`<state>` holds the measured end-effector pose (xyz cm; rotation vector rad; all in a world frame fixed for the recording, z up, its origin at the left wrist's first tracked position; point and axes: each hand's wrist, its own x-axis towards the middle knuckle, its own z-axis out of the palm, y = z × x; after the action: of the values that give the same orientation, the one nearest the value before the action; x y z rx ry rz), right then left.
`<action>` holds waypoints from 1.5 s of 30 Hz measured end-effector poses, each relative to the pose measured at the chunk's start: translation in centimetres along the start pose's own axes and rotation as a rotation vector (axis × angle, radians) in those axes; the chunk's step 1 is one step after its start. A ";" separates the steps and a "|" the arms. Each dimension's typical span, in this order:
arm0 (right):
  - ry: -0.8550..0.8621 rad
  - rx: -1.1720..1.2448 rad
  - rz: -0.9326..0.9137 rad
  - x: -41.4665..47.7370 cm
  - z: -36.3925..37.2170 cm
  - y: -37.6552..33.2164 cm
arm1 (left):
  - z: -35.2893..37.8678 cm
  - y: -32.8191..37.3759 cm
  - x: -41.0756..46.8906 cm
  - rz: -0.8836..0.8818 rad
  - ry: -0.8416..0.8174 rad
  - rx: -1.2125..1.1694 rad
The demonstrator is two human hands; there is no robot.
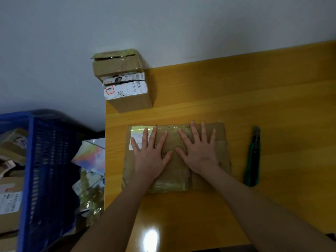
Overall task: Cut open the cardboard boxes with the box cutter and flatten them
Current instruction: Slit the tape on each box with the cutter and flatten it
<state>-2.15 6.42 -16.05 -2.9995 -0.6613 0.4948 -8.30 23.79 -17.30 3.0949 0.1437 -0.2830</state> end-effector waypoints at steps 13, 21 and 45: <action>0.097 -0.004 -0.088 -4.9 2.6 0.4 | 1.1 1.6 -4.2 -0.111 0.023 -0.063; 0.071 -0.010 -0.082 -4.8 2.6 0.3 | 1.5 1.4 -5.1 -0.043 0.058 -0.040; 0.064 1.094 0.650 -11.9 -7.7 5.6 | -8.4 -0.9 -5.0 -0.798 0.083 -1.013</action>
<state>-7.70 -3.29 -5.72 -2.0564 0.4997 0.5218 -11.81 24.61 -8.11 1.9157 1.1155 -0.0443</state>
